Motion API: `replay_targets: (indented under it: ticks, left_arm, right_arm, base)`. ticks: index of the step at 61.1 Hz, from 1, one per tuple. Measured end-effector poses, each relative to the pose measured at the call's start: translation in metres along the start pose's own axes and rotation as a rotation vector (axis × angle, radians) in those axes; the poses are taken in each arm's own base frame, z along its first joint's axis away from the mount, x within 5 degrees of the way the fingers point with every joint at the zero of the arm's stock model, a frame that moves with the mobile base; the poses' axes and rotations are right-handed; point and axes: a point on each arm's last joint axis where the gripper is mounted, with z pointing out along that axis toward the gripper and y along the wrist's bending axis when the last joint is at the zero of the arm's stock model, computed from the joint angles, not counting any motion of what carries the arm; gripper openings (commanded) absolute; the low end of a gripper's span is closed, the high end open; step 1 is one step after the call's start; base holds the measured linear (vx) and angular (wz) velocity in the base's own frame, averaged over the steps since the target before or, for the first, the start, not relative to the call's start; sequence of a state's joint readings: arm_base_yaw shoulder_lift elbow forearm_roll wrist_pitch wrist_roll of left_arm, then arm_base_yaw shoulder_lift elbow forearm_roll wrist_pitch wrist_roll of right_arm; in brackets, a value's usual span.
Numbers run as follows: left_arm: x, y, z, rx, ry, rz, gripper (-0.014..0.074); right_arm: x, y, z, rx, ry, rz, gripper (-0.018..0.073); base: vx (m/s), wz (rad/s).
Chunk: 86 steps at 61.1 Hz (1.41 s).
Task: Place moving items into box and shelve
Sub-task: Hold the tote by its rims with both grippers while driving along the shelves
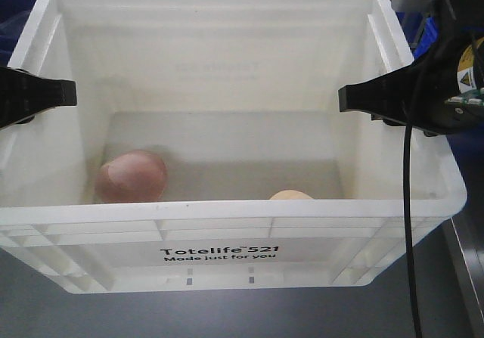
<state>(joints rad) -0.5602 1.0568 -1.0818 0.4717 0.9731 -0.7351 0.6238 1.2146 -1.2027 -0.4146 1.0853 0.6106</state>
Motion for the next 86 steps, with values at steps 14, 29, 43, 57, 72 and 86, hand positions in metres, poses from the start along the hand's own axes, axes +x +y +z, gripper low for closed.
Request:
replay_targets:
  ticks: [14,29,43,57,72,86]
  left_arm:
    - [0.0001,0.0002,-0.0003,0.0,0.0,0.0,0.0095]
    - [0.0001,0.0002,-0.0003,-0.001,0.001,0.0,0.0095]
    - [0.0001,0.0002,-0.0003,-0.001,0.001,0.0,0.0095]
    - [0.0001,0.0003,-0.0003,-0.001,0.001,0.0,0.0095]
    - [0.0002,0.0003,-0.0003,-0.002,0.001,0.0,0.0095]
    - [0.0001,0.0003,-0.0003,-0.001,0.001,0.0,0.0095]
  right_arm:
    - [0.0,0.0001,0.0,-0.001,0.0,0.0,0.0085]
    - [0.0001,0.0001,0.0,-0.002,0.001,0.001,0.0085]
    - [0.0001,0.0001,0.0,-0.002,0.001,0.001,0.0085]
    - [0.0001,0.0002,0.0,-0.002,0.001,0.001,0.0085]
    - [0.0001,0.0002,0.0,-0.002,0.001,0.002,0.0085]
    - [0.0001,0.0002,0.0,-0.002,0.001,0.002,0.0085]
  base:
    - [0.27,-0.12]
    - [0.31,-0.06]
    - [0.35,-0.06]
    - [0.37,-0.08]
    - [0.41,-0.09]
    - [0.4,-0.06]
